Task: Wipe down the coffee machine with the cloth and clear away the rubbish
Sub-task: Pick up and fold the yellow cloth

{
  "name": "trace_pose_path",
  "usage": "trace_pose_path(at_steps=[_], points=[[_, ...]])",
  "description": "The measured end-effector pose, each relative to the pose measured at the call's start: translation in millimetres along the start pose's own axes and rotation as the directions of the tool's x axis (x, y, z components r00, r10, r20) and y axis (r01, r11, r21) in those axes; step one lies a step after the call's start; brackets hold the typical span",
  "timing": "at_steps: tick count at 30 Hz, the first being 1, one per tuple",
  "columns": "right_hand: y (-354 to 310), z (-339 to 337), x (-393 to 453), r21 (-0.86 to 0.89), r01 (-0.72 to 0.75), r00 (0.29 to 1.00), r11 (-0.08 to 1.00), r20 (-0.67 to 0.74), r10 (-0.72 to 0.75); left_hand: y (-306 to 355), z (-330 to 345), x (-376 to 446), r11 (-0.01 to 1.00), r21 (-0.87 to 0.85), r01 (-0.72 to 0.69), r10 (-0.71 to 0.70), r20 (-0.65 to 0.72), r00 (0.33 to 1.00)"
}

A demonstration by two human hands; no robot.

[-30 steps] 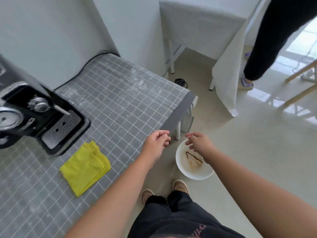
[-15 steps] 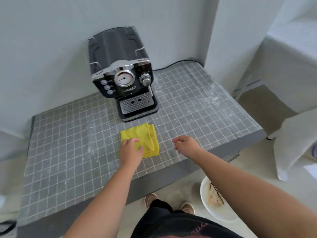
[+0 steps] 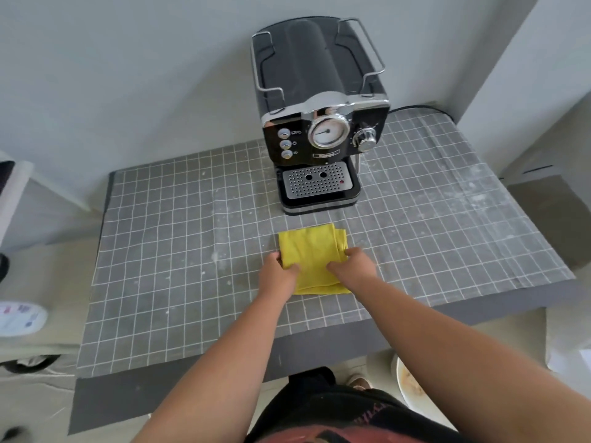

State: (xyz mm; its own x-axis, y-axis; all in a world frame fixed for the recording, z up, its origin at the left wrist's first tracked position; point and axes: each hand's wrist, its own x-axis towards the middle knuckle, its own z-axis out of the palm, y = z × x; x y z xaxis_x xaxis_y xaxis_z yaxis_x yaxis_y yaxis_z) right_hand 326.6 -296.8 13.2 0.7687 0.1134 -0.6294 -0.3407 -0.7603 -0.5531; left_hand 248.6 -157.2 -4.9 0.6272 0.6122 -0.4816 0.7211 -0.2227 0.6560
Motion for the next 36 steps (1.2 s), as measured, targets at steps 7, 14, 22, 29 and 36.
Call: trace_pose_path(at_steps=[7, 14, 22, 29, 36], points=[[0.2, 24.0, -3.0, -0.111, 0.053, 0.994, 0.992, -0.085, -0.063, -28.7, -11.6, 2.9, 0.980, 0.089, -0.177, 0.164, 0.132, 0.978], [4.8, 27.1, -8.5, -0.051, 0.108, 0.991, 0.993, -0.072, -0.112, -59.6, -10.6, -7.2, 0.970, -0.063, -0.234, 0.241, 0.153, 0.958], [-28.9, 26.7, -13.8, 0.510, -0.082, 0.978, 0.856, 0.207, -0.030, -33.5, -16.0, -16.3, 0.936, -0.349, 0.057, 0.004, 0.171, 0.985], [-109.8, 60.2, -53.7, 0.695, -0.191, 0.845, 0.694, 0.475, -0.244, -40.9, -87.2, -14.3, 0.232, -0.872, 0.431, -0.067, 0.428, 0.901], [-159.0, 122.4, -91.6, 0.638, -0.268, 0.656, 0.722, 0.670, -0.348, -87.1, -157.1, -21.7, 0.053, -0.969, 0.242, 0.027, 0.244, 0.969]])
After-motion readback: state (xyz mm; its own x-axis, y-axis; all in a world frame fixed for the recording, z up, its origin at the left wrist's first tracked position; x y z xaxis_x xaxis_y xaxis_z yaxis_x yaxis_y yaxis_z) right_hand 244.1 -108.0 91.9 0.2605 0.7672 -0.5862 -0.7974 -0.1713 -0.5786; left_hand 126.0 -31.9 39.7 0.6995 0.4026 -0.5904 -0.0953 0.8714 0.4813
